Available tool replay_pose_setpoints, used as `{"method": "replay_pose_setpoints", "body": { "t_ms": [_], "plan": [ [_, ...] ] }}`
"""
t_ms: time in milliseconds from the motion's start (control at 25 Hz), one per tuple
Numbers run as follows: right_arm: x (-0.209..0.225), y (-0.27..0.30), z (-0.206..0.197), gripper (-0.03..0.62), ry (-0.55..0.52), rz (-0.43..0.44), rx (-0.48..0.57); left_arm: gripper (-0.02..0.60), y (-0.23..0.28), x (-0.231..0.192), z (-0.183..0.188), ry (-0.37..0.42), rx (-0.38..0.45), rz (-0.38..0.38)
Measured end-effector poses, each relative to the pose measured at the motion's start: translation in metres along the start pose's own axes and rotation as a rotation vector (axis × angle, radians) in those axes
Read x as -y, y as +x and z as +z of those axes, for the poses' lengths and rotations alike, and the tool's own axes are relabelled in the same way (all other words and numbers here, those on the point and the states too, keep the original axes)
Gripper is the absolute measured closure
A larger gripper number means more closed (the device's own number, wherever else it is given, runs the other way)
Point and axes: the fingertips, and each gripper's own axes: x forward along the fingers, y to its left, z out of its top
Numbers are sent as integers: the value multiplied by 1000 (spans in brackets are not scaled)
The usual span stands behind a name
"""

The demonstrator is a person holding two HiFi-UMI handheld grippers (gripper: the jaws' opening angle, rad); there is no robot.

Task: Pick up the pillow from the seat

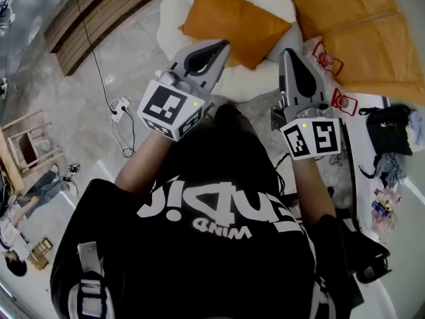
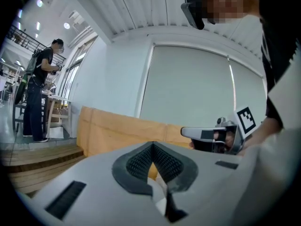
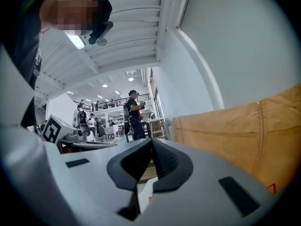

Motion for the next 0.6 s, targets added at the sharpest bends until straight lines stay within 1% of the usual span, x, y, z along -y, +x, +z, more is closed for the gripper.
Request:
{"method": "replay_pose_setpoints", "body": {
  "t_ms": [160,280,360,480,600],
  "plan": [
    [21,17,4,572,4,17,-1,574,28,-5,14,-7,20,13],
    [21,31,3,572,5,40,-12,574,35,-16,20,-21,33,48],
    [20,39,2,572,10,48,-17,574,37,-24,21,-17,36,57],
    [24,53,1,572,13,44,-19,574,46,-31,19,4,22,34],
    [26,63,-2,572,15,42,-21,574,51,-38,15,-8,9,21]
  ]
}}
